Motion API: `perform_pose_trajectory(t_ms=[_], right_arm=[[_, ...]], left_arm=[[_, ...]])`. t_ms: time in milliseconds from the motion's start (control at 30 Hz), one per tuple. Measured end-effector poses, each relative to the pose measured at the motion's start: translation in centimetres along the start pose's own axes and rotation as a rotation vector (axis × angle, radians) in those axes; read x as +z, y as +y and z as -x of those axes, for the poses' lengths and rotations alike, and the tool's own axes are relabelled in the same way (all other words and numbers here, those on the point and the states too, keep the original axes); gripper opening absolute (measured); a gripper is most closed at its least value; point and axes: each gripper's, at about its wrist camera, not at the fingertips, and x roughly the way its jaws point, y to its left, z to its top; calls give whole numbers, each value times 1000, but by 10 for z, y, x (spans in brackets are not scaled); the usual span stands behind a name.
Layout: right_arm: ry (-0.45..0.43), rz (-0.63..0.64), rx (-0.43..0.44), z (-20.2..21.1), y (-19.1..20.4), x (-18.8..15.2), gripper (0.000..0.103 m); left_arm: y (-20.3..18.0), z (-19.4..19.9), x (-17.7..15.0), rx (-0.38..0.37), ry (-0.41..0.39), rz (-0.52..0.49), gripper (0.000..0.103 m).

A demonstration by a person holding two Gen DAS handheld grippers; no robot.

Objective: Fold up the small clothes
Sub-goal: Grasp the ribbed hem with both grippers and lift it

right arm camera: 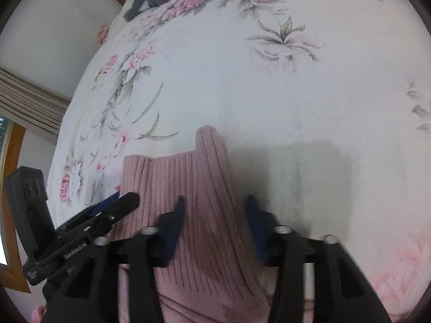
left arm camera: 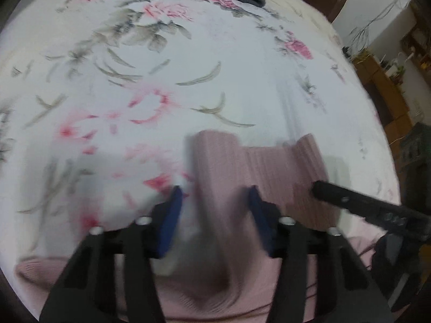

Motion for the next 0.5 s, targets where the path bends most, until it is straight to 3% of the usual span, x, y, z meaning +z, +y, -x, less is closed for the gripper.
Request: perform_pose_trajectory(t_ms=[33,67,200,333,500], right_arm=[[3,8,3,0,-1,-1,15],[-4,16,17,2,0,-1,14],[-76,56,83,33,1,-13,13],[-124,166,112,72,15,-40,13],[-136,268,113,108,23,-92,12]], left_arm=[[-3,-1,-1,-20,-3,-4,13],[-6,2,-3,-43,-13,-16,8],[-19,27,-15,-156,-92,-65,8],[-35,59,-35,-204,-137,-168,8],[-38,90,-79,-237,-122,-271,10]])
